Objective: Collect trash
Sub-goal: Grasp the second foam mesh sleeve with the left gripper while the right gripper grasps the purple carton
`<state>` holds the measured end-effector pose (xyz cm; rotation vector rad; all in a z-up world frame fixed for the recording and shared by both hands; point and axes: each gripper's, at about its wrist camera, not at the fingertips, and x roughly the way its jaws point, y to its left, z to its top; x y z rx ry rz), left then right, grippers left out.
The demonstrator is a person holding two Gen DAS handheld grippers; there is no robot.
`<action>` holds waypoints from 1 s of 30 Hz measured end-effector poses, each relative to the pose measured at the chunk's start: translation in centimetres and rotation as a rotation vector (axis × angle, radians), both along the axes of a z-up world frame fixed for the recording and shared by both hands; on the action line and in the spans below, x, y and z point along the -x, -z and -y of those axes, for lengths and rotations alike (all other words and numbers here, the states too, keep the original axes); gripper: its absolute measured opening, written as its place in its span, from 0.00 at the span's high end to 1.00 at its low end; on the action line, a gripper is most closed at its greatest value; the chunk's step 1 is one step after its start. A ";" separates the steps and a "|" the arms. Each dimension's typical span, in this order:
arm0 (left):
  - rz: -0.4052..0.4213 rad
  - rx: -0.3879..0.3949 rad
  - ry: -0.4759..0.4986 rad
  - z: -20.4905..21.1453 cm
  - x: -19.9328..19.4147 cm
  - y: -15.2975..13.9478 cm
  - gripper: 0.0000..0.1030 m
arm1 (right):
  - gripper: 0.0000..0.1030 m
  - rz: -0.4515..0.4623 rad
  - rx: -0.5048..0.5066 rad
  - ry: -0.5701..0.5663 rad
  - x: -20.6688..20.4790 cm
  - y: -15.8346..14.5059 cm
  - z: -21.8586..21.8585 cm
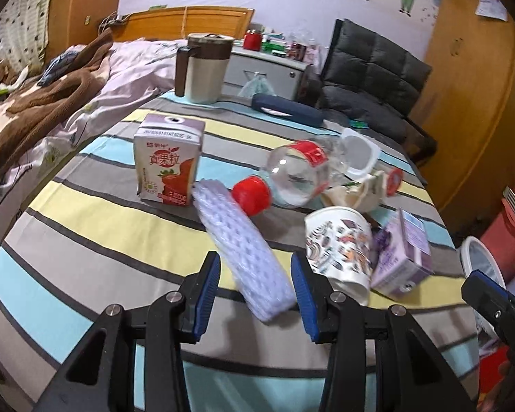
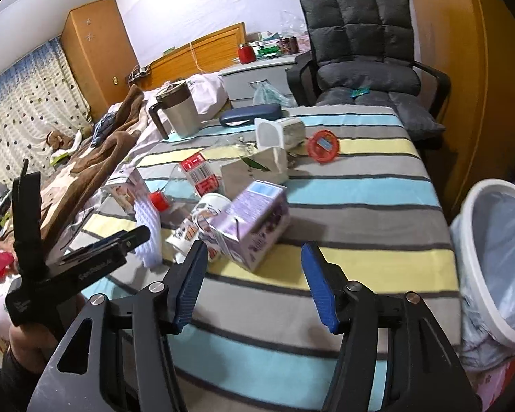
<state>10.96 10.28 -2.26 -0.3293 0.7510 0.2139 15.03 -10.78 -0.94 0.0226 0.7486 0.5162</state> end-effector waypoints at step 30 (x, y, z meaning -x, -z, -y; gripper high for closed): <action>-0.038 0.057 -0.036 -3.2 -0.1 1.8 0.71 | 0.60 -0.013 0.093 0.089 -2.4 1.4 0.0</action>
